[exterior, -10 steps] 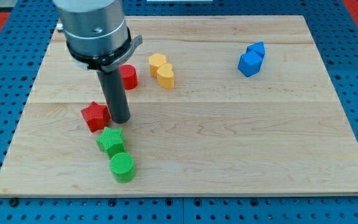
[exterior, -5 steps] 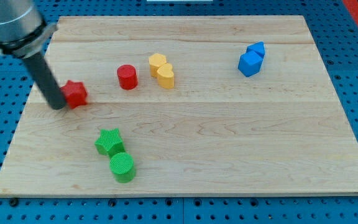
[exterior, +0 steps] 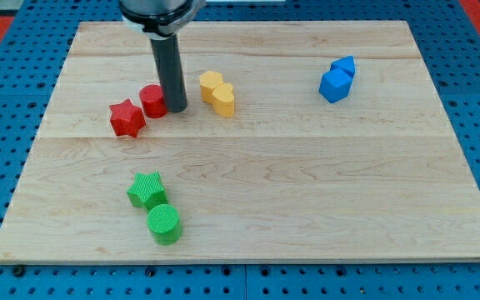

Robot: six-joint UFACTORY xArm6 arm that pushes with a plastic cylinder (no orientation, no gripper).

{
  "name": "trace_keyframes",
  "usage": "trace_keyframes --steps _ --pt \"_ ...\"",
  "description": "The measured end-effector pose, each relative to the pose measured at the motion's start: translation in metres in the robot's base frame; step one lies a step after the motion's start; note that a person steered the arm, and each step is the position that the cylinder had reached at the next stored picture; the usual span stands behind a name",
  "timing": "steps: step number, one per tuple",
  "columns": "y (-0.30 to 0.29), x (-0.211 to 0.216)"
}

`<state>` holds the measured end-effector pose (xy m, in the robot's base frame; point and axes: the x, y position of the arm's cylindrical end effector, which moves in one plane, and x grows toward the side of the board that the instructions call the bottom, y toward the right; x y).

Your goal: Move red blocks towards the center left of the board

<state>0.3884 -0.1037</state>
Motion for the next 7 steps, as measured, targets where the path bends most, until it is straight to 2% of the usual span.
trace_keyframes --steps 1,2,4,5,6,7 --pt "-0.017 -0.004" --pt "-0.019 -0.025" --pt "-0.020 -0.032" --pt "-0.027 -0.056" --pt "-0.042 -0.042" --pt "-0.033 -0.020"
